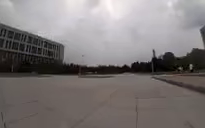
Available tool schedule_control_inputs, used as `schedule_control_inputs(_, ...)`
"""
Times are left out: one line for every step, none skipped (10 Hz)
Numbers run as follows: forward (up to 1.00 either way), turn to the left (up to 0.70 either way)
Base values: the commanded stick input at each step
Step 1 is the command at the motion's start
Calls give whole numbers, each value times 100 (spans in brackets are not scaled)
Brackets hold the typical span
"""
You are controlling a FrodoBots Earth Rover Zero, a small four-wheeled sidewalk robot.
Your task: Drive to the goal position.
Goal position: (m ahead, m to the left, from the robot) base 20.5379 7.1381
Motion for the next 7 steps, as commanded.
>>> schedule_control_inputs(70,0)
schedule_control_inputs(70,0)
schedule_control_inputs(70,0)
schedule_control_inputs(70,0)
schedule_control_inputs(70,0)
schedule_control_inputs(70,0)
schedule_control_inputs(70,0)
